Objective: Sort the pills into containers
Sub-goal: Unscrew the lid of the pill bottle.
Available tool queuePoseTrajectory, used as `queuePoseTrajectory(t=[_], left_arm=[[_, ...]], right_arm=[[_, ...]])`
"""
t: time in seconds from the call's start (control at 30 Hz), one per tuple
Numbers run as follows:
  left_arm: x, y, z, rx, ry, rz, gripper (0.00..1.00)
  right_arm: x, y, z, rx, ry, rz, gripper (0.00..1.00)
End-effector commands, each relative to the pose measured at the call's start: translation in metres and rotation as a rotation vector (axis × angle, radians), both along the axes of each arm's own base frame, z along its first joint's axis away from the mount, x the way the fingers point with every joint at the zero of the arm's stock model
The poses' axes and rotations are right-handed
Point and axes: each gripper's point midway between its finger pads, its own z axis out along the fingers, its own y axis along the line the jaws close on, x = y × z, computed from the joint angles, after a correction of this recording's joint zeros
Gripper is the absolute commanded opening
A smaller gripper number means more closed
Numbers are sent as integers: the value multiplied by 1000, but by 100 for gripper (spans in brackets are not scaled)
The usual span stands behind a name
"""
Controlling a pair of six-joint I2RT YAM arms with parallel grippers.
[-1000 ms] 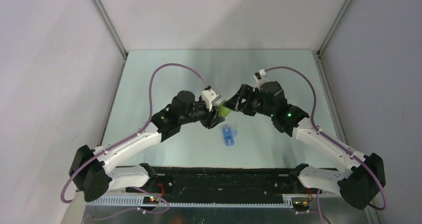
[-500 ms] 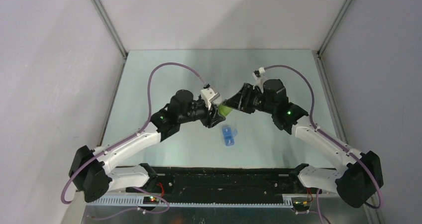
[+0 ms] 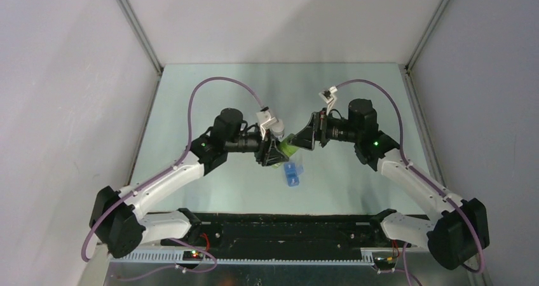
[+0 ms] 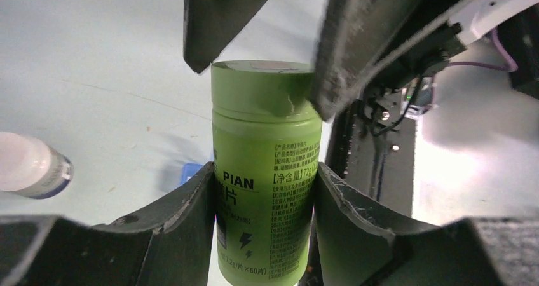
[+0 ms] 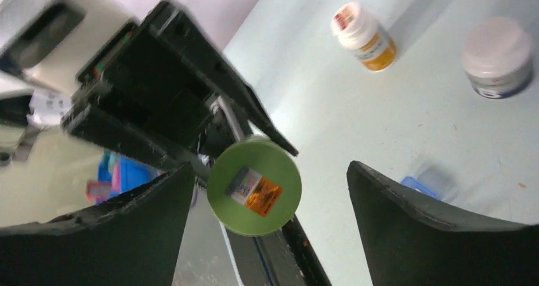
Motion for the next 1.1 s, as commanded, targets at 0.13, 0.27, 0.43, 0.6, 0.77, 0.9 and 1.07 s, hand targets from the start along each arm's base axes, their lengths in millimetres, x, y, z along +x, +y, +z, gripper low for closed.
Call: queuePoseTrajectory(t=[0.13, 0.27, 0.43, 0.6, 0.77, 0.9, 1.07], left_arm=[[38, 0, 47, -2, -293, 233, 0], [45, 2, 42, 7, -292, 287, 0], [49, 3, 42, -15, -273, 332, 0], [47, 2, 39, -26, -249, 331, 0], [43, 2, 35, -29, -234, 326, 0], [41, 2, 33, -31, -225, 316, 0], [39, 2, 34, -36, -219, 315, 0]], right_arm=[[37, -7, 19, 22, 107, -526, 99], [33, 7, 19, 52, 164, -543, 85], [30, 14, 17, 66, 205, -584, 61], [29, 18, 21, 96, 200, -589, 73], [31, 18, 31, 170, 203, -587, 88], [35, 15, 35, 219, 230, -581, 78], [34, 19, 36, 225, 231, -504, 41]])
